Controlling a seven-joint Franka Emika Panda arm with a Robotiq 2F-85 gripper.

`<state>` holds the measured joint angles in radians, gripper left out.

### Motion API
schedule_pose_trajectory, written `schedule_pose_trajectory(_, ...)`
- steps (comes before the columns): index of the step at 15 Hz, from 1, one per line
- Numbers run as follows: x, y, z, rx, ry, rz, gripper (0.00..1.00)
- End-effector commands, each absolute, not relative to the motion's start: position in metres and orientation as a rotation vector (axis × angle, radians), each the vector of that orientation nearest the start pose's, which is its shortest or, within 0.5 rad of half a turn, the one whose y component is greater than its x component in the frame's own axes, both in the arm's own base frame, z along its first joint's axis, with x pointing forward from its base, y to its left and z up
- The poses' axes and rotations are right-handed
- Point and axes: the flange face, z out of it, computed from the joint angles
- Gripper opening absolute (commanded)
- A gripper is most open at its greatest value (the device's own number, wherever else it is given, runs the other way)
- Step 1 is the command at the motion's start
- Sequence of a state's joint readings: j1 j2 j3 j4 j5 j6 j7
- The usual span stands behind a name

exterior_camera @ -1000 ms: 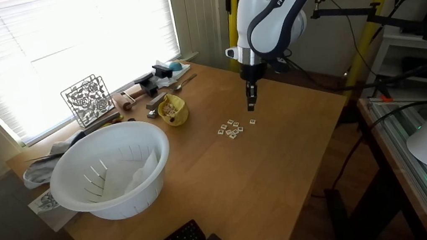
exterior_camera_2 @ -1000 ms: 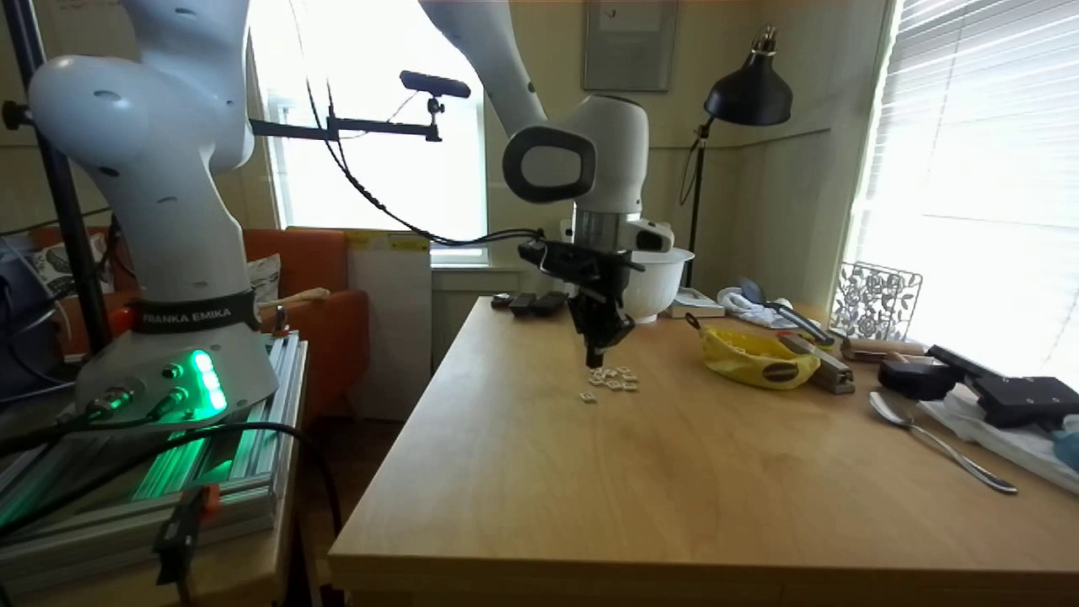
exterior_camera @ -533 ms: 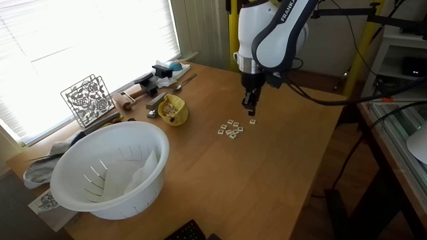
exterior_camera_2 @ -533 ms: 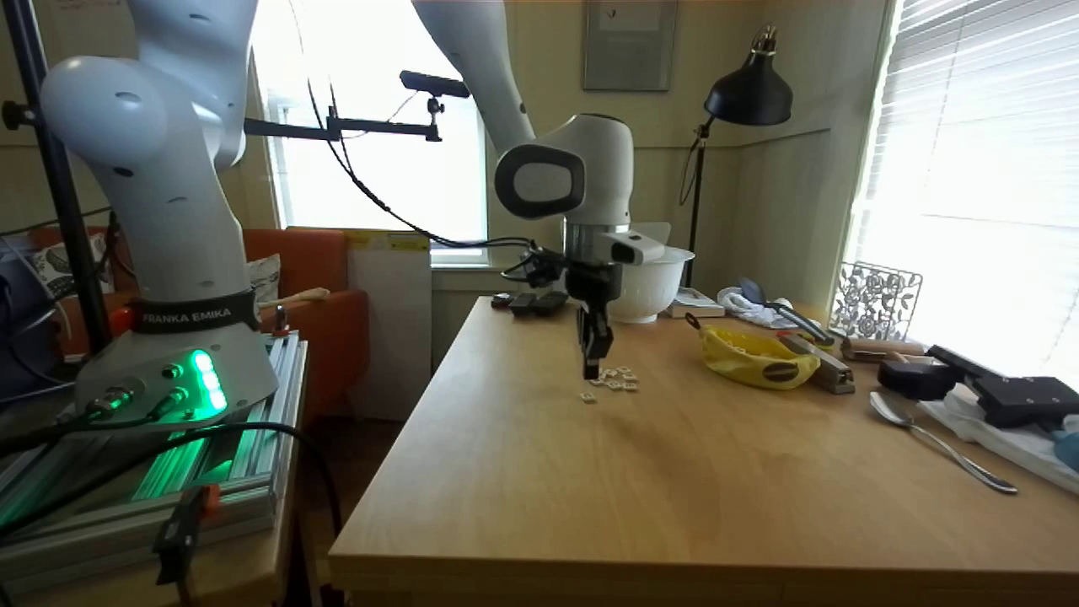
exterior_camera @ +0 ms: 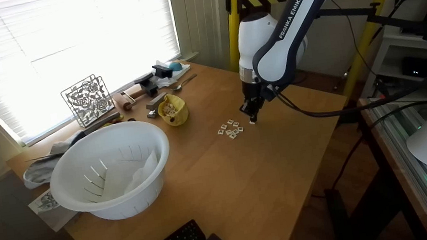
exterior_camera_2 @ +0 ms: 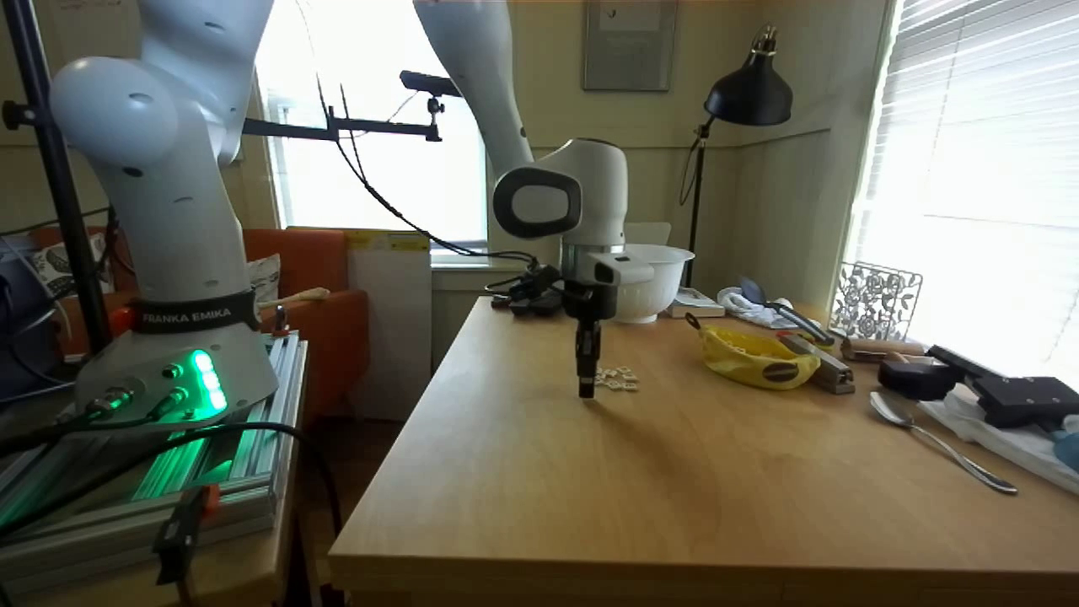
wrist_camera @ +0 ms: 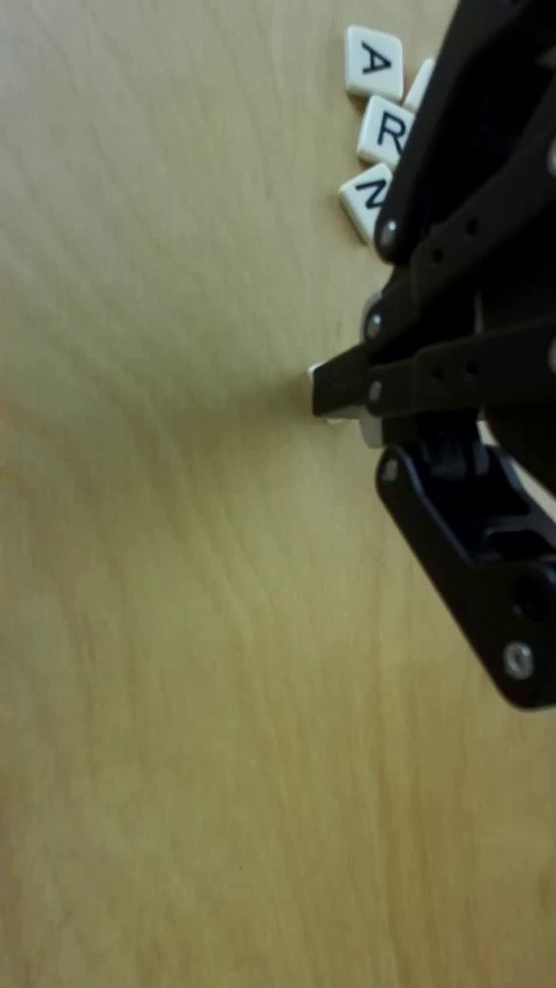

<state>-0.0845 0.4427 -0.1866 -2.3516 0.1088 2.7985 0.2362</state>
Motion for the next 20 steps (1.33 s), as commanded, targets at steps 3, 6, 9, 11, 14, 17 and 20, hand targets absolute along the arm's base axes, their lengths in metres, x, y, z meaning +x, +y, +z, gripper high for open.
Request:
schedule_pose_trajectory(3, 0.490, -0.144, 0.140, -3.032, 0.956, -0.059, 0.00)
schedule_pose_trajectory(6, 0.494, -0.137, 0.140, -3.052, 0.785, -0.094, 0.00)
schedule_pose_trajectory(9, 0.498, -0.128, 0.140, -3.064, 0.574, -0.121, 0.00)
schedule_pose_trajectory(11, 0.500, -0.124, 0.138, -3.075, 0.430, -0.131, 0.00)
schedule_pose_trajectory(14, 0.501, -0.122, 0.135, -3.077, 0.279, -0.143, 0.00)
schedule_pose_trajectory(17, 0.502, -0.124, 0.134, -3.072, 0.174, -0.162, 0.00)
schedule_pose_trajectory(20, 0.504, -0.127, 0.131, -3.071, 0.099, -0.190, 0.00)
